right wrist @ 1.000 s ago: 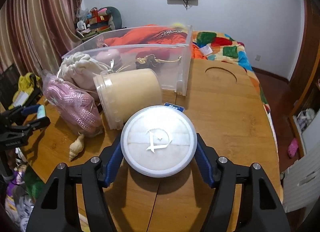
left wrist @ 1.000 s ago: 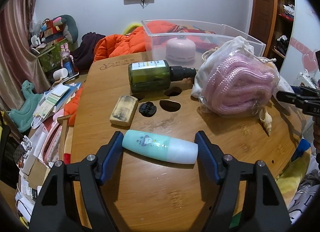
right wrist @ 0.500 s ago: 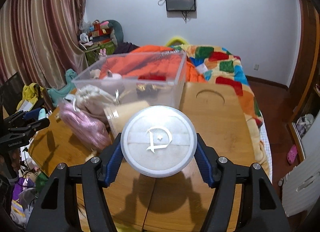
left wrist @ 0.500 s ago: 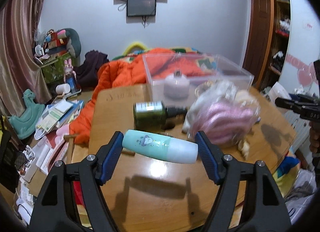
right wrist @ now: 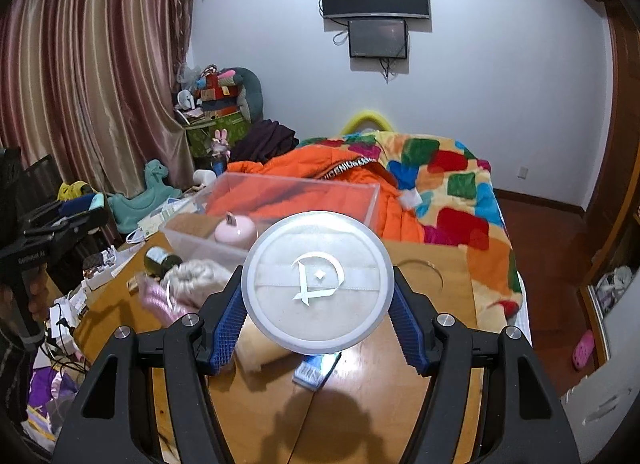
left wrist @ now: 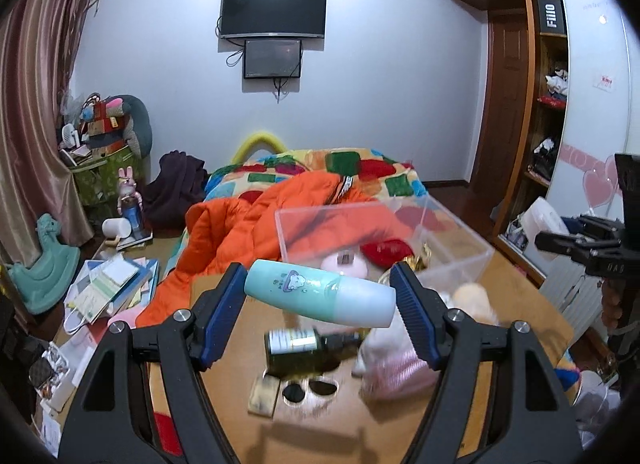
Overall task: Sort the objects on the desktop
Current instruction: 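Carry the mint-green tube and white case into the plastic box with both grippers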
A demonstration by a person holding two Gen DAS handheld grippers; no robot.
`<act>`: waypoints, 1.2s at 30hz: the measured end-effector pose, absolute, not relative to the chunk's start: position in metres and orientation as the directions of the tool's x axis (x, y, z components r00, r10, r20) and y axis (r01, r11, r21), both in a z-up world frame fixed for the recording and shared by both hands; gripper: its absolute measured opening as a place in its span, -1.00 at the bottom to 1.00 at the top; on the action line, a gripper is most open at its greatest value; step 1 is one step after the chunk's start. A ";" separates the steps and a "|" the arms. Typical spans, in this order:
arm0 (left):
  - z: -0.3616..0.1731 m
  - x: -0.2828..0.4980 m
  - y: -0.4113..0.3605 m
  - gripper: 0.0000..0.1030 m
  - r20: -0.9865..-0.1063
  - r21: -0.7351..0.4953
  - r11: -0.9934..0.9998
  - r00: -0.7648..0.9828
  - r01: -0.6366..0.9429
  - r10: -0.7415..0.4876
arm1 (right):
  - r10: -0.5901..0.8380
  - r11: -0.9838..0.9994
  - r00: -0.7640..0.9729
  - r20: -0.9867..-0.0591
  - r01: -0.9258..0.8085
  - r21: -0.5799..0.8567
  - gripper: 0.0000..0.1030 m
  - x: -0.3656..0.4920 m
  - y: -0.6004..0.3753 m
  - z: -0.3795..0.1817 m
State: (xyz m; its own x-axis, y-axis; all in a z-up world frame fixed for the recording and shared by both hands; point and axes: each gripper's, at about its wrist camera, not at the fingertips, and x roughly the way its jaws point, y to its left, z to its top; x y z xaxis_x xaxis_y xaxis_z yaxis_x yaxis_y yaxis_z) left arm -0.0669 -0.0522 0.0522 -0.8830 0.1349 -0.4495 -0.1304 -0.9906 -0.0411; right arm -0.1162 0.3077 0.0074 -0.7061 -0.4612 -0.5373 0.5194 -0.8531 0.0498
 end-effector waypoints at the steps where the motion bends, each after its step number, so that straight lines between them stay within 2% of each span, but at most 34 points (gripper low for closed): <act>1: 0.054 -0.070 -0.053 0.41 -0.449 -0.045 -0.990 -0.883 -0.133 0.139 | -0.465 -0.851 -0.704 -0.537 0.522 0.053 0.21 -0.119 0.307 0.009; 17: 0.055 -0.150 -0.023 0.41 -0.518 -0.083 -0.968 -0.819 -0.238 0.246 | -0.493 -0.817 -0.640 -0.589 0.573 0.062 0.21 -0.189 0.273 0.000; 26: 0.032 -0.206 0.001 0.41 -0.617 -0.094 -0.951 -0.733 -0.293 0.287 | -0.475 -0.797 -0.589 -0.653 0.603 0.036 0.21 -0.217 0.255 -0.024; 36: -0.001 -0.255 0.027 0.41 -0.750 -0.046 -0.943 -0.613 -0.329 0.250 | -0.443 -0.768 -0.556 -0.704 0.640 -0.022 0.21 -0.243 0.232 -0.045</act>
